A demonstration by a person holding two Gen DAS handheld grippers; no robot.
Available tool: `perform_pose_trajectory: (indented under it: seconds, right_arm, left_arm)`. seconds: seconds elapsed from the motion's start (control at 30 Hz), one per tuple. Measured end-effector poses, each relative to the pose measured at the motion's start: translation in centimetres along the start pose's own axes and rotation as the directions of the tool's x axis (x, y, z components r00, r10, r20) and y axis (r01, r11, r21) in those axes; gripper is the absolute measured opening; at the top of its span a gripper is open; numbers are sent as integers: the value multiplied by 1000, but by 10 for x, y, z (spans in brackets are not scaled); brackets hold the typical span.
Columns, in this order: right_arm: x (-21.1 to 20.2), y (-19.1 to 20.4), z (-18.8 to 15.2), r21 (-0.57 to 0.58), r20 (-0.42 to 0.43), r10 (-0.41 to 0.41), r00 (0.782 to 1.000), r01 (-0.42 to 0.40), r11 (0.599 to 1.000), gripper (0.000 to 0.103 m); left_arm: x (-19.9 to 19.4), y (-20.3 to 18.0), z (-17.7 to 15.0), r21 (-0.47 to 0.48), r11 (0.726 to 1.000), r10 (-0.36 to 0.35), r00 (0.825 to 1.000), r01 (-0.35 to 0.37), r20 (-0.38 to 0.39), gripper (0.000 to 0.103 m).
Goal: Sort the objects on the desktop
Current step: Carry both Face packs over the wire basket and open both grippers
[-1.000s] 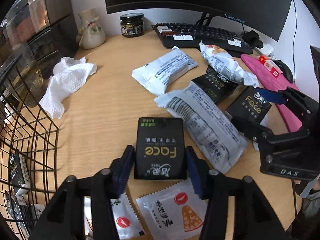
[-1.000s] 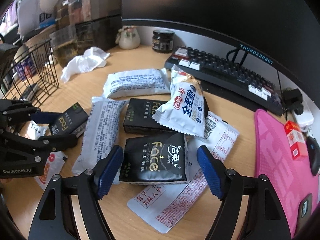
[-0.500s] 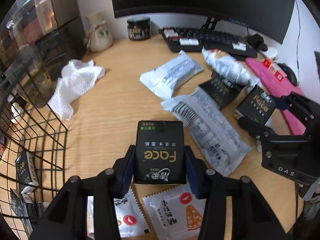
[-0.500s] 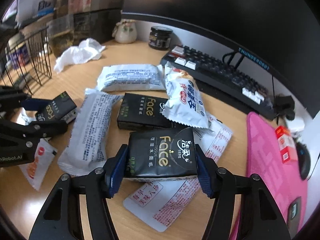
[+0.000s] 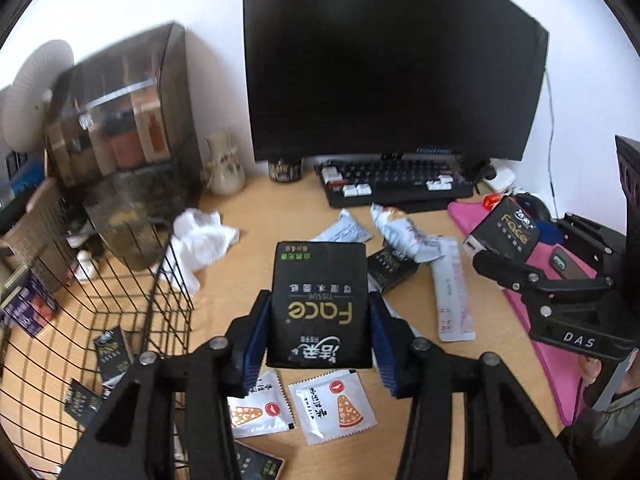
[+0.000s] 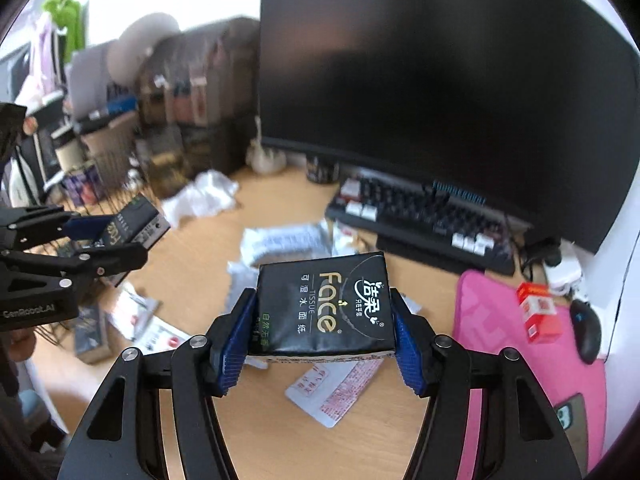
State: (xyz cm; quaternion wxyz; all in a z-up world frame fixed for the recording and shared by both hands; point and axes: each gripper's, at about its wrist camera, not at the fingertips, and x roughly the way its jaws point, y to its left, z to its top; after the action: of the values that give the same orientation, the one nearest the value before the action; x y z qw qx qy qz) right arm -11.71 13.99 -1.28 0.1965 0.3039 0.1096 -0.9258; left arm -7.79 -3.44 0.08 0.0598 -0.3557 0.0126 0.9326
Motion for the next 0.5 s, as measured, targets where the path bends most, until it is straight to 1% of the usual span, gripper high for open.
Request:
perform_pose_trajectory:
  seconds: [0.2, 0.3, 0.5]
  right_arm:
    - [-21, 18, 8, -20, 39, 29, 999, -28, 999, 62]
    - [-28, 31, 15, -38, 59, 56, 997, -54, 998, 62]
    - [-28, 65, 27, -81, 74, 139, 988, -133, 988, 62]
  left_arm:
    - [-23, 2, 0, -3, 1000, 13, 999, -13, 30, 52]
    - [-34, 8, -2, -13, 999, 36, 998, -35, 43, 52]
    - [-55, 37, -12, -67, 994, 94, 994, -90, 60, 52]
